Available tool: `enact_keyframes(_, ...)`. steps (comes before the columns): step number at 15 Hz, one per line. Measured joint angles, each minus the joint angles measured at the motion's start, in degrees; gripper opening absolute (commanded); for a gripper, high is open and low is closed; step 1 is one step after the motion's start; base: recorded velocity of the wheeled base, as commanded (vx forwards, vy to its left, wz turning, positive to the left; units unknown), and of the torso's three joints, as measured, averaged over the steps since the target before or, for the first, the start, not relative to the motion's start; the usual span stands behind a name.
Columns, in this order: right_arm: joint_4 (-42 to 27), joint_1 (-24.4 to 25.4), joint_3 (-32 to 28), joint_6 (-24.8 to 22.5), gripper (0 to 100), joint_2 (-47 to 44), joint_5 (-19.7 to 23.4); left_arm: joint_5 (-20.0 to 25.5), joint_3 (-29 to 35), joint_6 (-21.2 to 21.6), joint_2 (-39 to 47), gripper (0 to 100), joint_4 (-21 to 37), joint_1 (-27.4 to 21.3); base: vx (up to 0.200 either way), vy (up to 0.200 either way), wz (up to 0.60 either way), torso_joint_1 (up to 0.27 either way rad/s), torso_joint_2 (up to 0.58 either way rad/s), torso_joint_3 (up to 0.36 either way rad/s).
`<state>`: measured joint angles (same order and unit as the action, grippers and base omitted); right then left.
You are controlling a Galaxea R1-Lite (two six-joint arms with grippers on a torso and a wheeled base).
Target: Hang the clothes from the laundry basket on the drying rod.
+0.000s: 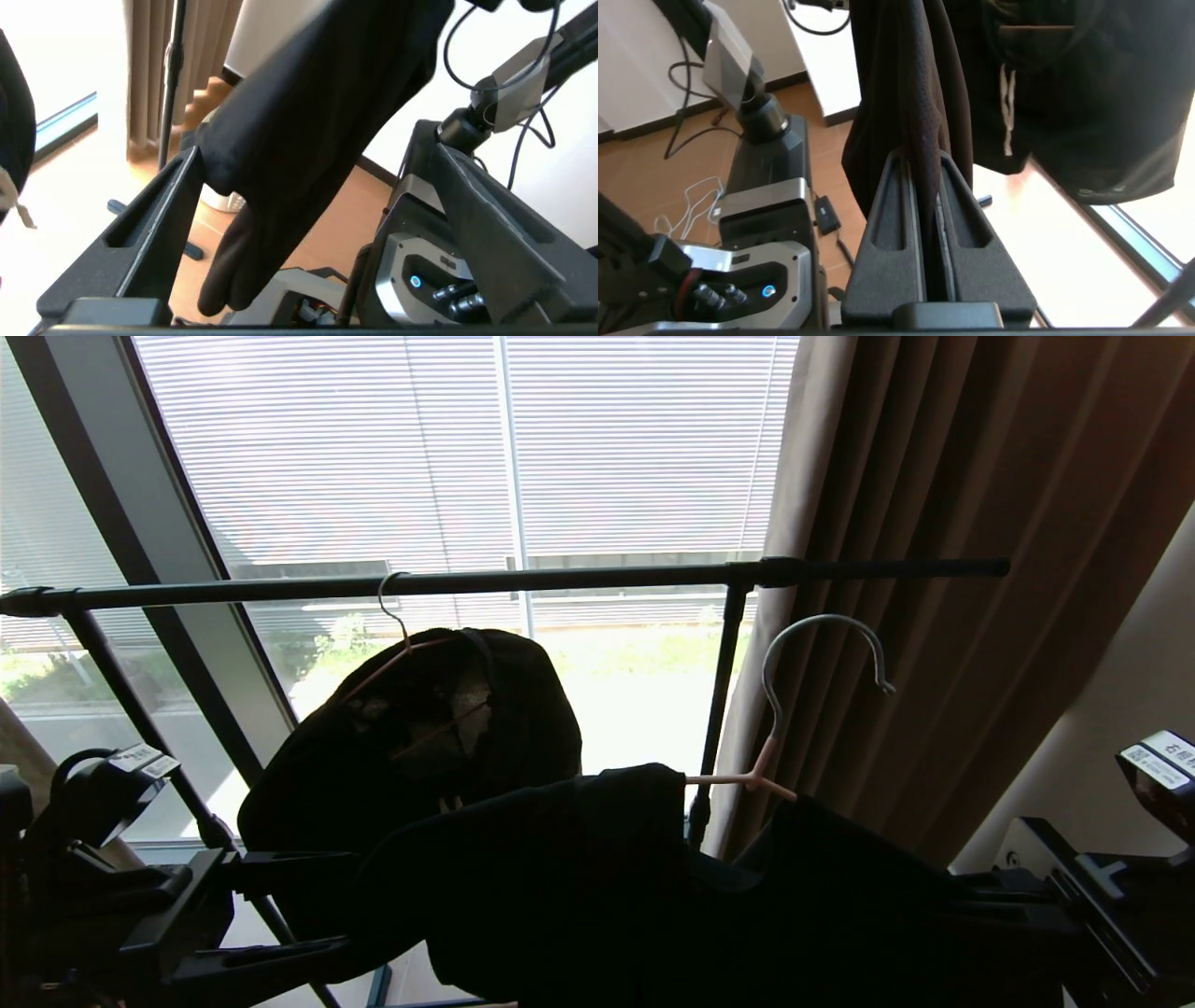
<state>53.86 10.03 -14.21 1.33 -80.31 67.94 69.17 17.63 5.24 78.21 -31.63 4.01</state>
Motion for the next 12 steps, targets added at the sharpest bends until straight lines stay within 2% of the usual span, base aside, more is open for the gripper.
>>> enact_keyframes(6,0.09,2.08,0.94,0.0,0,0.6,0.46,0.1,-0.95,0.33,1.57,100,-0.13,-0.29,0.0,0.0,0.0,0.0,0.0,0.0)
enact_keyframes(12,0.11,2.32,1.35,0.04,0,1.6,1.88,0.1,-1.49,-0.1,4.64,100,-3.73,1.55,0.0,0.0,0.0,0.0,0.0,0.0)
